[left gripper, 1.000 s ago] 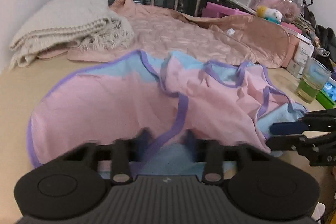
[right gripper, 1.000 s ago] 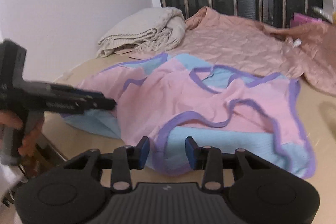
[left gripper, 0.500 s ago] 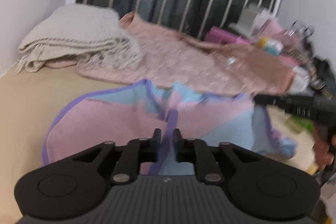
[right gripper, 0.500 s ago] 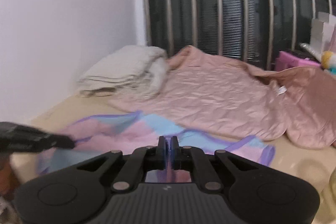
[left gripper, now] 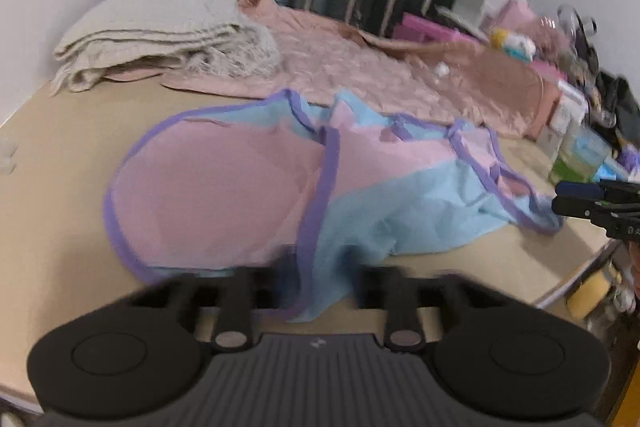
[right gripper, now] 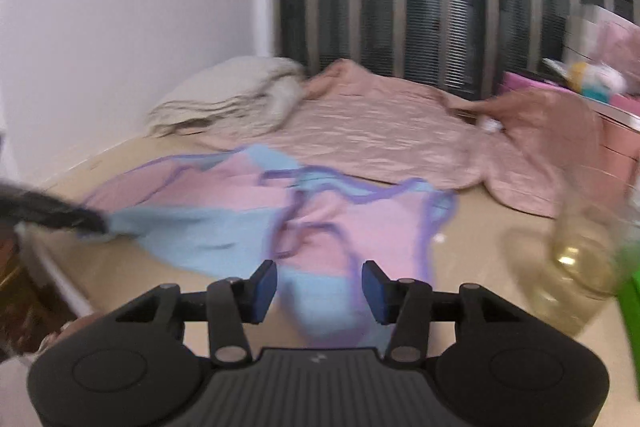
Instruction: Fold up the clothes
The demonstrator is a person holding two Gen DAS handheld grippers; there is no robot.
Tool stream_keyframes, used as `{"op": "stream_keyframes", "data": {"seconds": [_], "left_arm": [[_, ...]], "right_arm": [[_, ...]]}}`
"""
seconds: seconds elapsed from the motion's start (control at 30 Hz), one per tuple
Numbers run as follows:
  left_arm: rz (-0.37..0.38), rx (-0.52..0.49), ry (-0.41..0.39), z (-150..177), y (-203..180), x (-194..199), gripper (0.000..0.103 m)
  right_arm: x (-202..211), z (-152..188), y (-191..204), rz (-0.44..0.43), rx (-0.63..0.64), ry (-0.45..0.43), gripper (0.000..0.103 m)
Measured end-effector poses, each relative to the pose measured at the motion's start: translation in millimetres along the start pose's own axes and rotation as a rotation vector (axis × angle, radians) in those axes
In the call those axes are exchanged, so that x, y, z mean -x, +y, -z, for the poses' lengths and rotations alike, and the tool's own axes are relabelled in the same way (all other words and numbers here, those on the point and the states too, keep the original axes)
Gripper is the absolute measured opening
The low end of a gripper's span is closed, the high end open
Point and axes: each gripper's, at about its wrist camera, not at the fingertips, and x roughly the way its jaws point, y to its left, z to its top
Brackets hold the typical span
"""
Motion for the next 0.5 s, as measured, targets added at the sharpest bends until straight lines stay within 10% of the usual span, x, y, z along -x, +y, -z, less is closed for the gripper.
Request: {"op": "stream_keyframes", "data": {"seconds": [0.27, 0.5], "left_arm": [[-0.058, -0.024, -0.120, -8.2, 5.0, 18.5, 0.002], [-0.018, -0.118, -0.090, 12.0, -4.4, 66.3, 0.009]], "right_arm": [[-42.0, 7.1, 5.0, -0.045, -0.071, 0.029, 0.001], [27.8, 5.4, 6.3, -0.135, 0.029, -0.069, 0.001]]}}
